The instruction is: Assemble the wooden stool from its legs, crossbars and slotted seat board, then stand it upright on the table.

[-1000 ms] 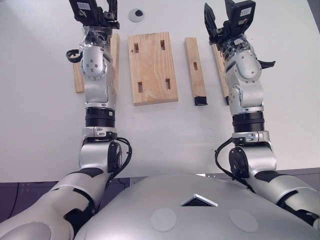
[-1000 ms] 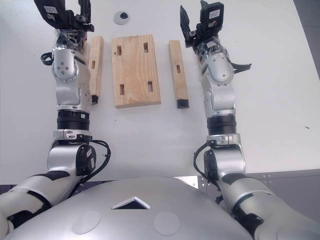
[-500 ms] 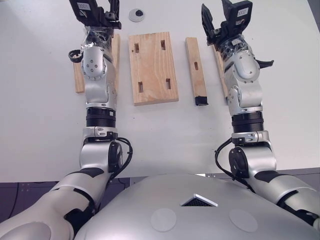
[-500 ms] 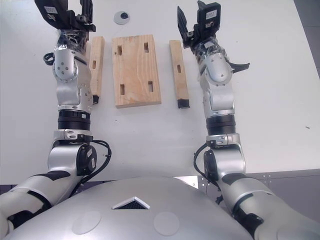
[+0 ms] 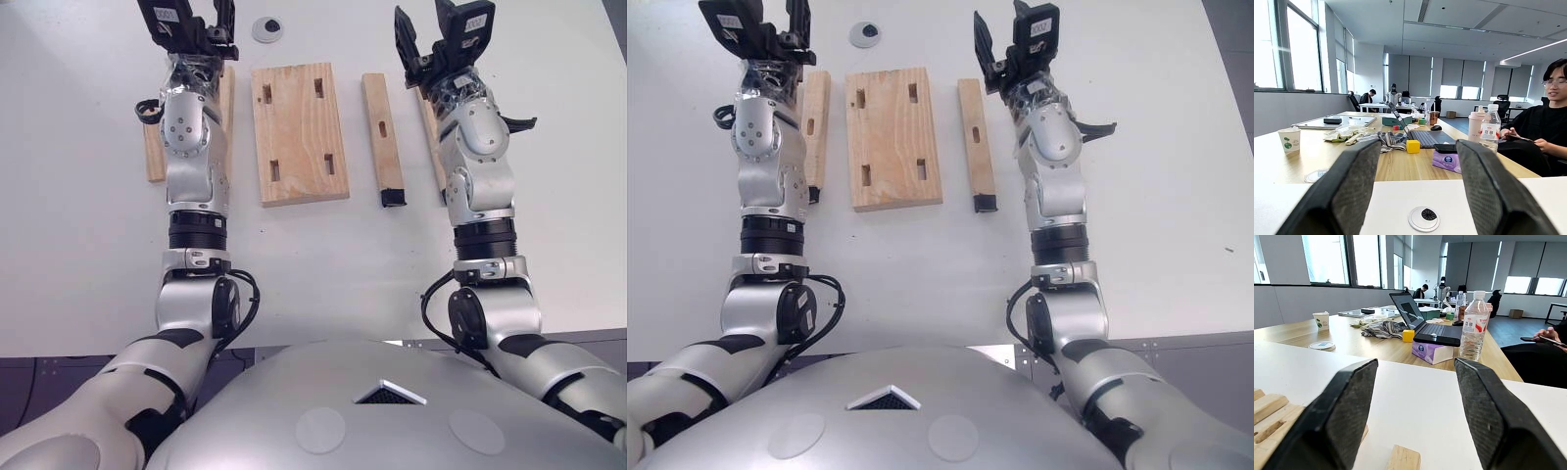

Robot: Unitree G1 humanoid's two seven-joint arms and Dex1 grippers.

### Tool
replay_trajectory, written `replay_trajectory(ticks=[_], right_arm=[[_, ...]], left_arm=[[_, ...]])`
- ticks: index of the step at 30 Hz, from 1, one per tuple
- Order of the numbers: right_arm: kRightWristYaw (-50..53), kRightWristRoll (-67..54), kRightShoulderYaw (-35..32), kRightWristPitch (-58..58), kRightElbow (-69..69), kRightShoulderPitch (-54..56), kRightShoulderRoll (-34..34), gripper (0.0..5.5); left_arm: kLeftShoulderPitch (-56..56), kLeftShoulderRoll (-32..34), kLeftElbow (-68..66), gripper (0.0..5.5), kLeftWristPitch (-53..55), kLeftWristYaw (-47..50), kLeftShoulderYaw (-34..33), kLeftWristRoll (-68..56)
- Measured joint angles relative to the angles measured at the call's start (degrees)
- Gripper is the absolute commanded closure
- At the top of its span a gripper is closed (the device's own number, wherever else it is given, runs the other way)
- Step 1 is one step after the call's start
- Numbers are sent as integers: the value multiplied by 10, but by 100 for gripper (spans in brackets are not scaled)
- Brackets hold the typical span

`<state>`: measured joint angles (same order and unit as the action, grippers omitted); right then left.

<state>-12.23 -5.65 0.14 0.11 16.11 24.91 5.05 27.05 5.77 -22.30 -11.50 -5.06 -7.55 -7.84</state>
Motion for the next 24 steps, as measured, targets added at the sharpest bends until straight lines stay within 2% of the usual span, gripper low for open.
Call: replay_trajectory(ticks=[7, 12, 14, 17, 24], right_arm=[[-2, 5, -5, 10, -33, -18, 9, 262], [-42, -37, -92, 131, -147, -168, 117, 262], [-51, -53, -115, 173, -177, -215, 137, 262], [-50, -76, -139, 228, -210, -264, 138, 262], [-49, -84, -133, 277, -247, -302, 134, 262]], left_arm=[[0, 0, 2, 272, 2, 1, 0, 0], [-25, 1, 23, 272, 13, 10, -6, 0], [-29, 1, 36, 272, 16, 12, -6, 0], [-41, 1, 51, 272, 25, 13, -6, 0], [-47, 1, 68, 272, 37, 14, -6, 0]])
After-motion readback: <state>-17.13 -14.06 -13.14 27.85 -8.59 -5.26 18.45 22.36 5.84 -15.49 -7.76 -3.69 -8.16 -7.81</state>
